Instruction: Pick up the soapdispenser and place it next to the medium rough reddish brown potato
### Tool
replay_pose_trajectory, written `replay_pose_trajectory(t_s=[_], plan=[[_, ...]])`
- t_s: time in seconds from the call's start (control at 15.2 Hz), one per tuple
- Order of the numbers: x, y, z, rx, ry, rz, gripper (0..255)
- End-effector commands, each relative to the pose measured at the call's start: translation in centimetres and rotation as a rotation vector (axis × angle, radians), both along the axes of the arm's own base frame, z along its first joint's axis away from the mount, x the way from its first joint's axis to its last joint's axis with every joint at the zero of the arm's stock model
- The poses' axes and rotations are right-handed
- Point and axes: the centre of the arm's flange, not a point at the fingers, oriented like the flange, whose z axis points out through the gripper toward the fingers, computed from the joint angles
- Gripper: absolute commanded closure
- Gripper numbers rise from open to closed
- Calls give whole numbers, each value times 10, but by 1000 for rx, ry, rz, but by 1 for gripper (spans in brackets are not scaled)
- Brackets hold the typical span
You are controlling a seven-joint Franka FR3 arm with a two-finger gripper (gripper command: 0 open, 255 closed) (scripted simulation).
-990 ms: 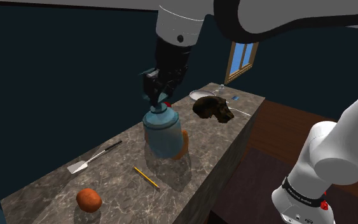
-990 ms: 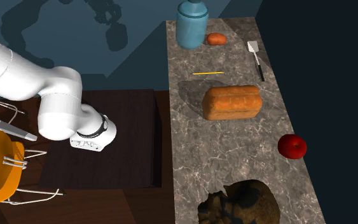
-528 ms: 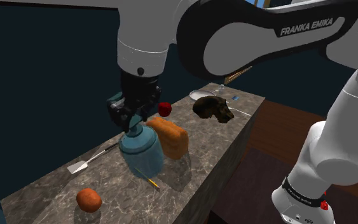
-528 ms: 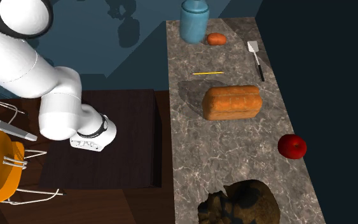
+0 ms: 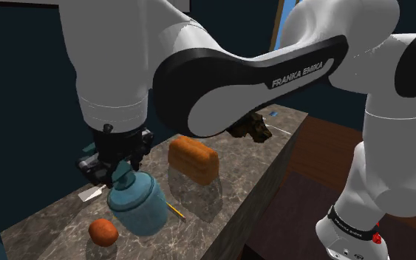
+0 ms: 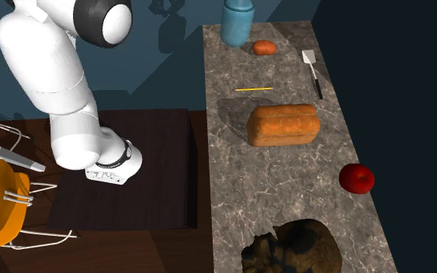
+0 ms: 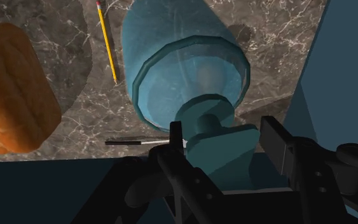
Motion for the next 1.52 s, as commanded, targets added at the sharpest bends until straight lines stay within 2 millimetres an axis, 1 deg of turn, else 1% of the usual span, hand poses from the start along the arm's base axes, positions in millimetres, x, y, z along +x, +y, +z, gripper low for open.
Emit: replay_pose_trajectory(t_s=[0.0,1.45], plan=[[4,34,-20,0,-2,-2,255],[4,34,-136,0,-2,-2,255]])
